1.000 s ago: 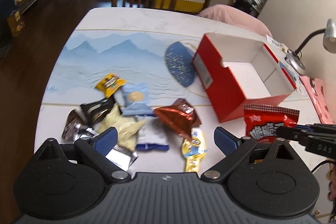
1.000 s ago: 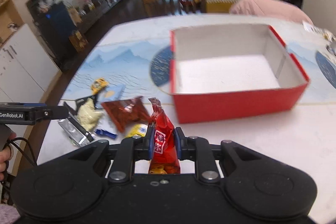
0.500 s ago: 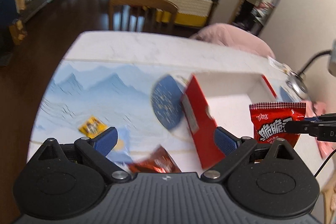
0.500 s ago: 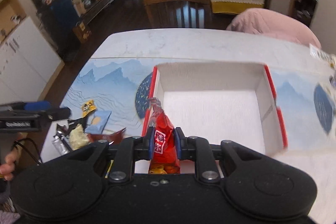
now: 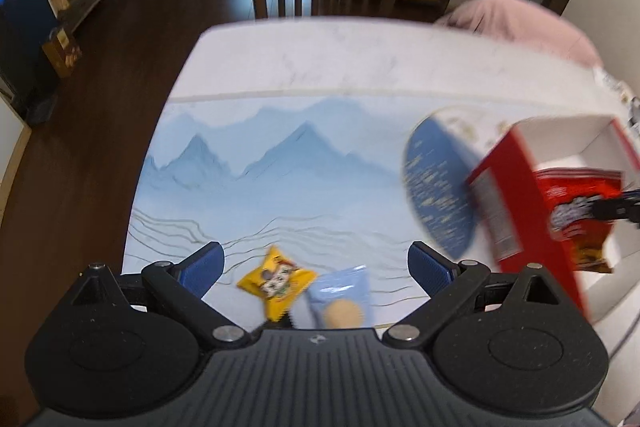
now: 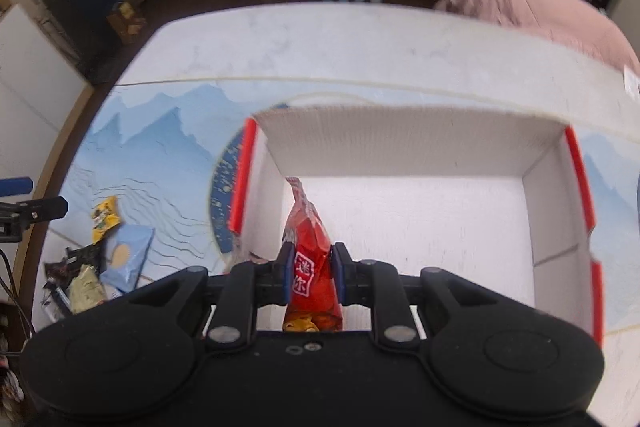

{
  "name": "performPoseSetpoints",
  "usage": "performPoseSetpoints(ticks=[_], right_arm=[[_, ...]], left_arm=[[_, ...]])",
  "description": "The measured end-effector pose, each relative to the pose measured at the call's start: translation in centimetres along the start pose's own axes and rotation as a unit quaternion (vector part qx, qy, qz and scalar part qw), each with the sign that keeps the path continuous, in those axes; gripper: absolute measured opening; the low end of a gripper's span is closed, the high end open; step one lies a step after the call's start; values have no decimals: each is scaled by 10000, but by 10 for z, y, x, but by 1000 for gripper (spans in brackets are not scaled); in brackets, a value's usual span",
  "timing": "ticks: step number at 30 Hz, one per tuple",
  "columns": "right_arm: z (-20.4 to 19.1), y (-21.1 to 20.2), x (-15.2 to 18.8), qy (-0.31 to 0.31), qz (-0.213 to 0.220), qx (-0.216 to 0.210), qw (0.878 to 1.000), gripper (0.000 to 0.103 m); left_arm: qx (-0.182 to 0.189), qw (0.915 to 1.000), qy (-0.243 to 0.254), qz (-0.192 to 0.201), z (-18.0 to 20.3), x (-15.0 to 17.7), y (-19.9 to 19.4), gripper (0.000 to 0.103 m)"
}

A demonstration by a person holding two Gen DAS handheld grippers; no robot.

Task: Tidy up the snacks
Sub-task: 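Carry the red bag into the red box while left gripper grasps yellow candy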

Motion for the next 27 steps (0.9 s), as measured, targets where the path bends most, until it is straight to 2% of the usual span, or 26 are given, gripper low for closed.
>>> performPoseSetpoints(ticks=[4, 8, 10, 12, 15, 17, 21, 22, 27], right_arm=[[2, 9, 3, 180, -136, 147, 9996, 19], [5, 14, 7, 320, -244, 260, 9989, 19], [6, 14, 7, 364, -250, 303, 9986, 19], [9, 14, 7, 418, -252, 330, 9983, 19], [9, 14, 6, 416, -241, 335, 9983, 19], [7, 14, 4, 386, -220, 335, 9985, 19], [9, 14, 3, 377, -178, 315, 9986, 19], [10, 14, 3, 386, -173, 310, 9986, 19], [14, 13, 4, 399, -116, 295, 9987, 19]], left_arm=[[-50, 9947, -797, -644, -32, -2, 47, 99], [-170, 9764, -1802, -1178, -62, 3, 85, 99], [-251, 9660, -2222, -1298, -70, 7, 97, 99], [-393, 9595, -2454, -1329, -71, 11, 105, 99], [-548, 9558, -2560, -1337, -66, 13, 113, 96], [-616, 9557, -2553, -1327, -63, 14, 117, 81], [-738, 9581, -2491, -1206, -62, 13, 116, 67], [-745, 9588, -2484, -1163, -62, 13, 115, 58], [-693, 9599, -2498, -1072, -63, 15, 112, 50]])
Point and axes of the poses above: each gripper's, at about its wrist camera, not at the fingertips, and y roughly the way its jaws point, z to its right, x to its underside, the point moved 2 cm from there along y, roughly the way its jaws point, and after that the axes turned 7 degrees about -y, right-handed, at the moved point
